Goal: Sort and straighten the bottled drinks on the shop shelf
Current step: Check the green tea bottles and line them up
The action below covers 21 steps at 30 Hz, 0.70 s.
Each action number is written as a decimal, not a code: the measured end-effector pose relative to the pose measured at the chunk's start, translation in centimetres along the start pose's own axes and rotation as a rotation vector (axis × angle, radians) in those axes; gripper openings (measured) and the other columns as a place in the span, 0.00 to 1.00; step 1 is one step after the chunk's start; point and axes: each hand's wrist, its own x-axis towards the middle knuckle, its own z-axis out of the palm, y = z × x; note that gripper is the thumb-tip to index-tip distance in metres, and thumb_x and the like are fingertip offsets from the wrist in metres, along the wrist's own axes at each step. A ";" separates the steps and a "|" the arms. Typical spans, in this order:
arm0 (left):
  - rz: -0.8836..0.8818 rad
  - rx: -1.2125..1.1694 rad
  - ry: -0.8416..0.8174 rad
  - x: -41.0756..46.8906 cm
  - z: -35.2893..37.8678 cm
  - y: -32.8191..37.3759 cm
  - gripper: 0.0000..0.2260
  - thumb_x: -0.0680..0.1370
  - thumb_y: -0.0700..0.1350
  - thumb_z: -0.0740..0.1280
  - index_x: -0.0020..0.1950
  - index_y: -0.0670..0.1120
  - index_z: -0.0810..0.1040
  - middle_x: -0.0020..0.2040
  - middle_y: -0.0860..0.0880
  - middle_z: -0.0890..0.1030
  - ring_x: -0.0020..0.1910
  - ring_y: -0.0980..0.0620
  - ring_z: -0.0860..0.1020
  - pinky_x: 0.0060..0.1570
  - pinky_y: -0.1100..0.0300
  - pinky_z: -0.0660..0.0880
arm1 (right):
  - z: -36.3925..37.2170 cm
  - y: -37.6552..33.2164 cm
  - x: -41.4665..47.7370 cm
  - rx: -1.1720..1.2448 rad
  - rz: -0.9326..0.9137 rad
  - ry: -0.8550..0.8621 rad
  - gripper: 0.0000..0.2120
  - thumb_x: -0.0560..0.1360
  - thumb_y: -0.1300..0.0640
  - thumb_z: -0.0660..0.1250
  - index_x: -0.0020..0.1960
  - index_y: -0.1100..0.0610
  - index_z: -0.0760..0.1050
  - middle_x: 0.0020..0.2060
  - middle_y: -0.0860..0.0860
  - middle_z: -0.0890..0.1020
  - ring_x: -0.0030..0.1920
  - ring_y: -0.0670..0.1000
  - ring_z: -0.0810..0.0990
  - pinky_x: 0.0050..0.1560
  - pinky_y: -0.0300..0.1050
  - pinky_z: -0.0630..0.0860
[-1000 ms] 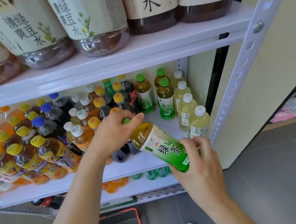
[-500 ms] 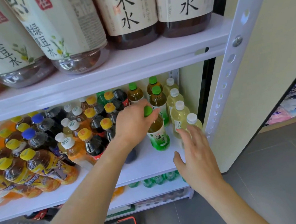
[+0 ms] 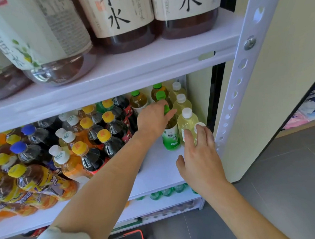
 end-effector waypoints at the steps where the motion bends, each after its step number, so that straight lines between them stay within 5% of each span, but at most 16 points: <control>1: -0.003 -0.004 -0.005 0.1 0.0 0.0 0.17 0.80 0.59 0.62 0.49 0.45 0.75 0.41 0.46 0.80 0.39 0.45 0.79 0.34 0.56 0.69 | 0.0 0.0 0.0 0.010 -0.002 -0.001 0.32 0.74 0.53 0.66 0.74 0.62 0.62 0.72 0.66 0.60 0.74 0.66 0.55 0.75 0.54 0.55; 6: -0.112 -0.177 -0.027 -0.1 -0.8 -0.4 0.19 0.82 0.60 0.56 0.52 0.47 0.77 0.41 0.47 0.79 0.39 0.47 0.77 0.37 0.54 0.73 | 0.0 0.2 -0.3 0.121 -0.030 0.037 0.31 0.73 0.57 0.68 0.73 0.61 0.64 0.71 0.65 0.65 0.75 0.65 0.57 0.74 0.55 0.58; 10: -0.107 -0.092 0.199 1.5 -1.7 -1.9 0.09 0.80 0.43 0.60 0.56 0.40 0.77 0.49 0.40 0.78 0.49 0.38 0.78 0.40 0.54 0.70 | 0.2 0.4 -0.8 0.365 -0.165 0.229 0.23 0.69 0.67 0.71 0.64 0.63 0.74 0.62 0.60 0.76 0.63 0.61 0.73 0.63 0.54 0.74; 12: -0.123 0.122 0.076 3.1 -1.8 -2.9 0.14 0.78 0.38 0.62 0.62 0.36 0.74 0.59 0.34 0.76 0.58 0.33 0.75 0.55 0.44 0.72 | 0.4 0.5 -1.3 0.442 -0.218 0.255 0.20 0.71 0.67 0.69 0.62 0.62 0.75 0.58 0.56 0.79 0.58 0.57 0.75 0.59 0.48 0.74; 14: -0.183 0.238 -0.107 4.5 -1.6 -3.7 0.17 0.78 0.39 0.64 0.66 0.36 0.70 0.65 0.34 0.72 0.63 0.32 0.72 0.60 0.43 0.71 | 0.7 0.8 -1.8 0.505 -0.234 0.238 0.17 0.72 0.65 0.67 0.61 0.62 0.76 0.55 0.54 0.80 0.55 0.54 0.76 0.56 0.43 0.73; 21: -0.178 0.277 -0.278 4.9 -2.0 -4.4 0.16 0.77 0.41 0.66 0.63 0.39 0.70 0.58 0.37 0.77 0.56 0.36 0.77 0.44 0.50 0.70 | 1.7 1.6 -3.7 0.681 -0.139 0.164 0.15 0.74 0.65 0.66 0.59 0.60 0.78 0.50 0.50 0.80 0.48 0.49 0.78 0.47 0.50 0.79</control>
